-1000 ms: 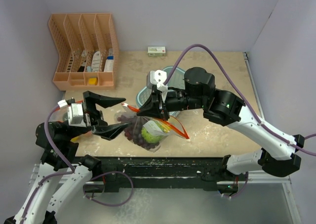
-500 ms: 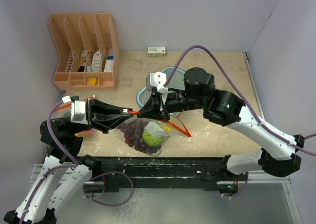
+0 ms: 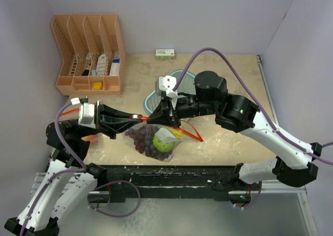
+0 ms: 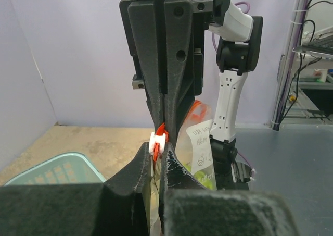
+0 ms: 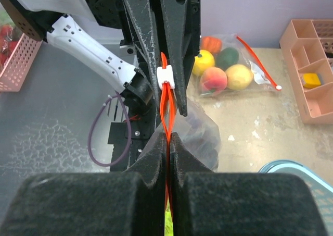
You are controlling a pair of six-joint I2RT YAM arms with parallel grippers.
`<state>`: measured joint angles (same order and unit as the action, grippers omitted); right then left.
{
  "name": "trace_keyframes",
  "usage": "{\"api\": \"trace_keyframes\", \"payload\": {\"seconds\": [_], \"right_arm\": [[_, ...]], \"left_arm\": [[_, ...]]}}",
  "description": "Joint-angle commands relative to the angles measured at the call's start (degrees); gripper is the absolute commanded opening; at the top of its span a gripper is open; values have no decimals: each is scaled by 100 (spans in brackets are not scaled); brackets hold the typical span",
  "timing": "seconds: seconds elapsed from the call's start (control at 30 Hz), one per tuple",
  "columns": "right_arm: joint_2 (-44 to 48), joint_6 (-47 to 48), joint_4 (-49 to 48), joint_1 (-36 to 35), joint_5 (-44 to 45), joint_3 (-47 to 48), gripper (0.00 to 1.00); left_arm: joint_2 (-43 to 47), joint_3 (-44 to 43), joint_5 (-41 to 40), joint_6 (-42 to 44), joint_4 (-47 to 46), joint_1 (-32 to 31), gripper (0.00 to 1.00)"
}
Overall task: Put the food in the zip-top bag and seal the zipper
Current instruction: Zip the zipper food storage bag at the center of the board.
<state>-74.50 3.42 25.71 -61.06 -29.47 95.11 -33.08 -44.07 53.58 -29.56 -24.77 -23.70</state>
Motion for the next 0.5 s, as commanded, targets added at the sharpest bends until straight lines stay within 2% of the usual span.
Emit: {"api": "trace_keyframes", "payload": {"seconds": [0.0, 0.07, 0.2, 0.47], "right_arm": [[238, 27, -611, -2, -19, 146, 0], [234, 19, -604, 2, -23, 160, 0], [217, 18, -552, 0, -22, 198, 0], [223, 42, -539, -2, -16, 269, 0]], "left_arm": [[-413, -294, 476, -55, 171, -23, 0], [-423, -303, 475, -37, 168, -17, 5], [-366, -294, 474, 22, 179, -25, 8], [-245, -210, 673, 36, 201, -20, 33]]}}
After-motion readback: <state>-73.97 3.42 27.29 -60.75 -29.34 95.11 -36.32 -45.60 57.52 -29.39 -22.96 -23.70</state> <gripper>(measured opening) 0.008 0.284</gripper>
